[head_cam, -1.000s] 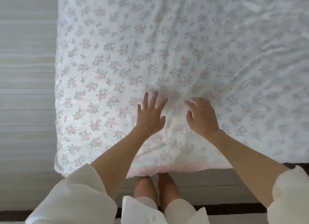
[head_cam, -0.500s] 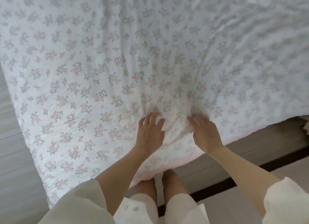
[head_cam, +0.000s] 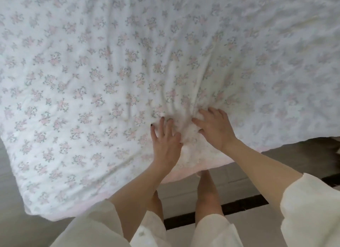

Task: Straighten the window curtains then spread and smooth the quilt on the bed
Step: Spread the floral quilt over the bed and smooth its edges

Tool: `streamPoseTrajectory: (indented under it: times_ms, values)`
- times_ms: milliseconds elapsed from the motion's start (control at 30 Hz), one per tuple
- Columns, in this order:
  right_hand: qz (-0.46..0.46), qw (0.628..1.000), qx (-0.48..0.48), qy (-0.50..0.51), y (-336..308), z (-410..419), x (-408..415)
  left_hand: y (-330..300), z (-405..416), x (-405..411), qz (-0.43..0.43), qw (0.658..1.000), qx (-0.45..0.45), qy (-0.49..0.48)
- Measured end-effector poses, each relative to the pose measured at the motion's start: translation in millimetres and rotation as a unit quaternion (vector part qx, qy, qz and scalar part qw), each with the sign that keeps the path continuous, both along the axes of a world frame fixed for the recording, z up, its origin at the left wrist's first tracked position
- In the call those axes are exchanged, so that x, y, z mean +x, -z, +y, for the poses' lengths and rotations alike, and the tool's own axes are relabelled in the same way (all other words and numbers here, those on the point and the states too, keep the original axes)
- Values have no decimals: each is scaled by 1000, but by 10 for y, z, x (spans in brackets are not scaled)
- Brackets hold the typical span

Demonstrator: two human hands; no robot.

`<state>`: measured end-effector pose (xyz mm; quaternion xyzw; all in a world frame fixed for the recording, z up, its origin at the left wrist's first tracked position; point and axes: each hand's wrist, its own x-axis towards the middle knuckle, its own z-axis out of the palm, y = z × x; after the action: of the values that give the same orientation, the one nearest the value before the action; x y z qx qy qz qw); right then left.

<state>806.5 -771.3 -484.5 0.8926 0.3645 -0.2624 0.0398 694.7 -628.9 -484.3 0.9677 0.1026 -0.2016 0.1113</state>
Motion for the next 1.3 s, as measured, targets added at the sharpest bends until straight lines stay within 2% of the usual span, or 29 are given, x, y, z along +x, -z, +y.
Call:
streamPoseTrajectory:
  times_ms: [67,133,233,400,567,700,800,933,1033,1200,1300]
  values:
    - [-22,997,66,-36,-23,-54,93,23,-193,15,-33,997,-15,-73]
    - [-27,991,121,-49,-63,-124,120,57,-319,-58,-52,992,-43,-108]
    - [27,989,121,-81,-138,-355,56,63,-492,-236,-68,984,-71,-146]
    - [36,985,85,-149,-168,-816,-14,-43,-691,-358,4,983,-61,-175]
    - [-41,994,-36,-98,-131,-988,104,-88,-950,-259,-95,993,-45,-56]
    - [-83,987,-59,-123,-35,-998,211,51,-1041,-38,-50,998,15,-23]
    - [-107,987,-45,-114,-2,-977,294,104,-1056,133,-56,997,40,-20]
    - [-26,995,17,-96,10,-1231,314,91,-1098,161,-34,999,-27,11]
    - [55,990,-40,-127,-27,-1608,242,166,-1294,73,58,988,-133,46]
    - [132,987,-69,-56,-75,-1703,183,143,-1330,184,119,974,-193,27]
    - [148,987,-43,48,-121,-1736,199,121,-1304,267,46,984,-174,5]
